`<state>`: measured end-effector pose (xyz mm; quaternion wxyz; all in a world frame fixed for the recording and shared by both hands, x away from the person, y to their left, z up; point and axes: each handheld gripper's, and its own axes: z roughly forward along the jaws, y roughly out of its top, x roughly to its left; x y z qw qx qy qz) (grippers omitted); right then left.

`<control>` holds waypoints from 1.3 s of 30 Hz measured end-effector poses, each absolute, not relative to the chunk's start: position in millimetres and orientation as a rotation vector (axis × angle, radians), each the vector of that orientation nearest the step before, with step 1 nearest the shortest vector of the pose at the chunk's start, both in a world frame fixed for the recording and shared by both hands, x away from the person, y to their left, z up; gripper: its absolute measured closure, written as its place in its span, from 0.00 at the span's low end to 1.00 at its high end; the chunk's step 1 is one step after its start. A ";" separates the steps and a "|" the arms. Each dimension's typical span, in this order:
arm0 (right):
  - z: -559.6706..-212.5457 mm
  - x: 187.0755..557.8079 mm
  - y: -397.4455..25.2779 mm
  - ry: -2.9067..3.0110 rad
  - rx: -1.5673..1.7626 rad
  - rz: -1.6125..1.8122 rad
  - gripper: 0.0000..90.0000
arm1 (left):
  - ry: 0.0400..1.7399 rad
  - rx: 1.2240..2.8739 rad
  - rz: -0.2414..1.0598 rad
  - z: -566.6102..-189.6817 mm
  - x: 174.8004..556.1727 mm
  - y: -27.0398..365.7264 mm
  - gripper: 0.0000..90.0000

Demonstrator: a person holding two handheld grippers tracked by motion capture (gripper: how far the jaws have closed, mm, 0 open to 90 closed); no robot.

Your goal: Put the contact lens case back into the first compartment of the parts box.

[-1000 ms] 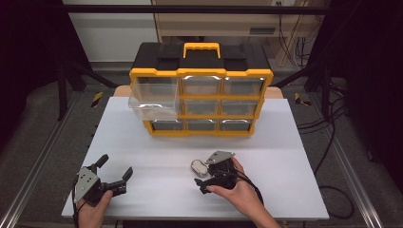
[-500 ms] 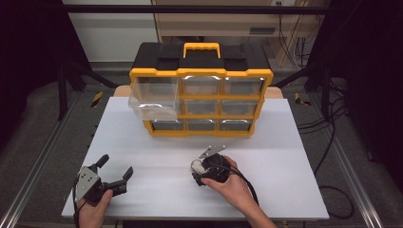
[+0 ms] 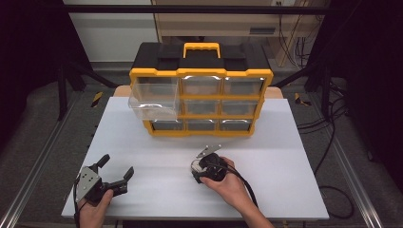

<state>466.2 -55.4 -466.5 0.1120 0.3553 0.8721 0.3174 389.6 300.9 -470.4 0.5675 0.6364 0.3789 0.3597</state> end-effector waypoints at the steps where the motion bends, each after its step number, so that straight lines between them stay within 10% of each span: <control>1: -466.4 466.0 -55.2 2.560 1.050 0.931 0.45 | 0.890 1.495 0.845 -470.4 389.6 300.9 0.02; 39: -444.3 466.9 -59.4 2.489 0.961 0.998 0.55 | 0.895 1.492 0.851 -470.6 390.1 301.9 0.03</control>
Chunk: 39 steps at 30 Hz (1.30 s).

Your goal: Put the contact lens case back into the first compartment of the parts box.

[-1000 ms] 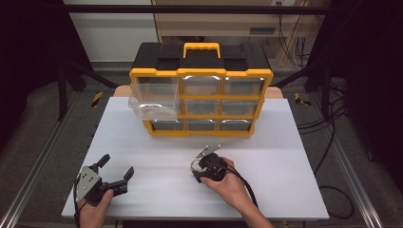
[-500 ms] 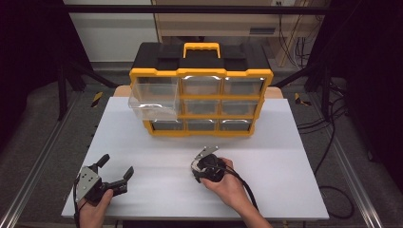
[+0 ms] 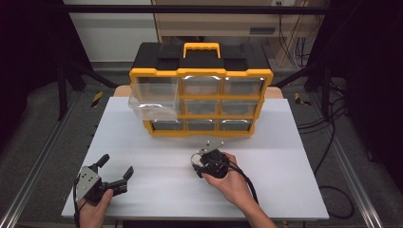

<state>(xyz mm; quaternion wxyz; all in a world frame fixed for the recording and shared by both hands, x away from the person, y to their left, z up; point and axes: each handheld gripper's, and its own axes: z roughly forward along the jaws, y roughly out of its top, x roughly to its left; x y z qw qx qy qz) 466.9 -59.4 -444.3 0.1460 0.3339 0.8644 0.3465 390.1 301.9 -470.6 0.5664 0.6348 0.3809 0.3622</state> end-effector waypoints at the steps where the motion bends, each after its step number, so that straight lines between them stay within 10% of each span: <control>1: -444.3 466.9 -59.4 2.489 0.961 0.998 0.55 | 0.896 1.491 0.852 -470.6 390.0 302.0 0.03; 39: -338.6 473.8 -86.7 2.293 0.884 1.208 0.55 | 0.921 1.460 0.858 -470.3 389.7 307.8 0.02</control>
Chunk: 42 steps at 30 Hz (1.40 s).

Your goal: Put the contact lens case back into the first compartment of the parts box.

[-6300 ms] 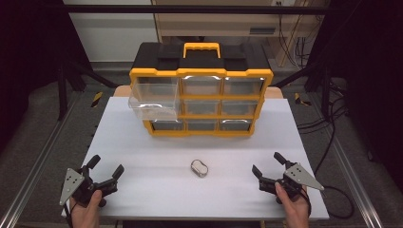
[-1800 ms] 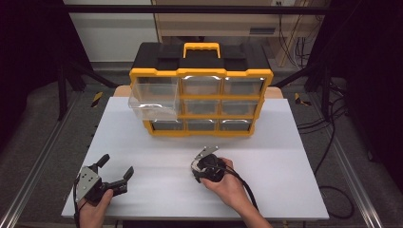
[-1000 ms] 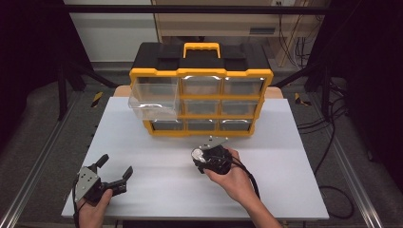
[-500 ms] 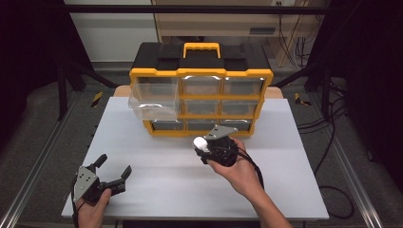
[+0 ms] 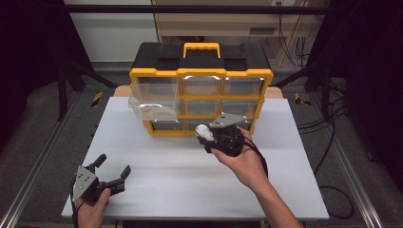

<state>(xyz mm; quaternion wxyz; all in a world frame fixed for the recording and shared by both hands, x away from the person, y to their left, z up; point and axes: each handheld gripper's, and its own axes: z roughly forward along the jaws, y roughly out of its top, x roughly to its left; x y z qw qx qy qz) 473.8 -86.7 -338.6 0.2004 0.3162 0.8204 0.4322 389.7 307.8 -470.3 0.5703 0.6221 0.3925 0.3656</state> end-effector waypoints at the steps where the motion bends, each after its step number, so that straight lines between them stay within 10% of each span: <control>1: -336.6 474.2 -87.3 2.289 0.884 1.209 0.55 | 0.921 1.460 0.858 -470.4 389.6 307.8 0.02; 42: -244.9 484.3 -104.8 2.105 0.924 1.383 0.55 | 0.922 1.446 0.841 -471.0 389.0 307.4 0.03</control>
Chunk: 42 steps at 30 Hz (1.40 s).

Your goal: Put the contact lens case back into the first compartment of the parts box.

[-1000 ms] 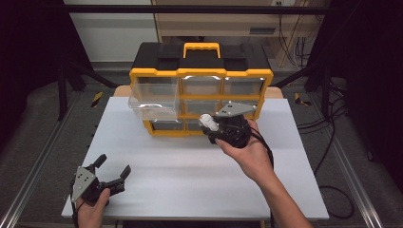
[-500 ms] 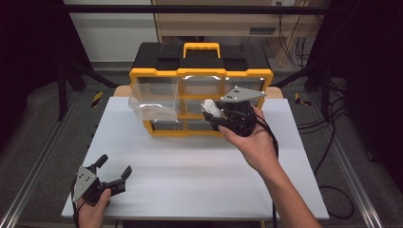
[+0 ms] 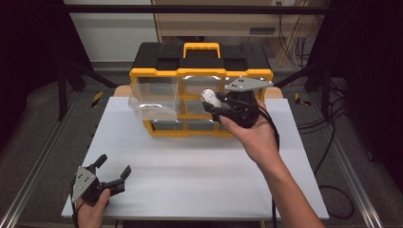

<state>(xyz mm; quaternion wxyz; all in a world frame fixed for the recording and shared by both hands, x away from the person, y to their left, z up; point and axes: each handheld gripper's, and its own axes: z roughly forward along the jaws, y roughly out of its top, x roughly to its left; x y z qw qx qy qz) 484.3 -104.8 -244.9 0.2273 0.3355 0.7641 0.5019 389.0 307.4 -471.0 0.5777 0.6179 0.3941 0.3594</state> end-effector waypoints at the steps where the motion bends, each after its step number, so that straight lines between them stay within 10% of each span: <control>1: -244.9 484.3 -104.8 2.105 0.924 1.383 0.55 | 0.924 1.442 0.840 -470.8 388.6 307.8 0.03; 42: -201.2 503.1 -45.3 2.056 0.804 1.513 0.55 | 0.908 1.445 0.834 -471.0 388.7 305.7 0.03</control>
